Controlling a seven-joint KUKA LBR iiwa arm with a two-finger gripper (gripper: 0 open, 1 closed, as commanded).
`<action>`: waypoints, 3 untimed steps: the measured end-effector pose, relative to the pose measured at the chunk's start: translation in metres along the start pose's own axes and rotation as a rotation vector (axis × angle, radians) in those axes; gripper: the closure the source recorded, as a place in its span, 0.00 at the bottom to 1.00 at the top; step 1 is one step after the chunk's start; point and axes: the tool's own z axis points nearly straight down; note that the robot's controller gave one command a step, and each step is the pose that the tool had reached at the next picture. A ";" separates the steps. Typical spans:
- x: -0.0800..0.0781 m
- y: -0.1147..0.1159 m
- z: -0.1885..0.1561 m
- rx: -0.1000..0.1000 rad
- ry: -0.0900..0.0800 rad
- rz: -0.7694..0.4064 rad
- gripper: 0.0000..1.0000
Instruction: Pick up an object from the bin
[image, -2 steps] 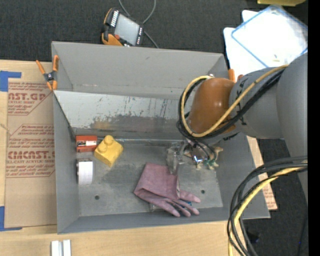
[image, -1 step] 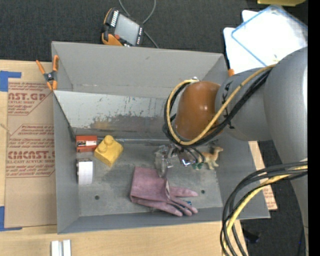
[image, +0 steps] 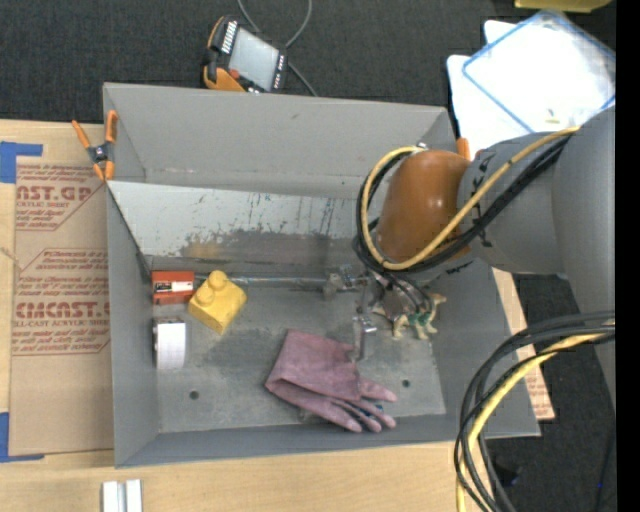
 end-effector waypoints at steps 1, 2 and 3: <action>0.000 0.000 0.000 0.000 0.000 0.000 0.00; 0.003 0.093 0.000 -0.001 -0.004 -0.216 1.00; 0.003 0.093 -0.001 -0.002 -0.004 -0.215 1.00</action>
Offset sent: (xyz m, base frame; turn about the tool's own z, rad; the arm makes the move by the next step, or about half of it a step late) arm -0.0225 0.0882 -0.0004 -0.2148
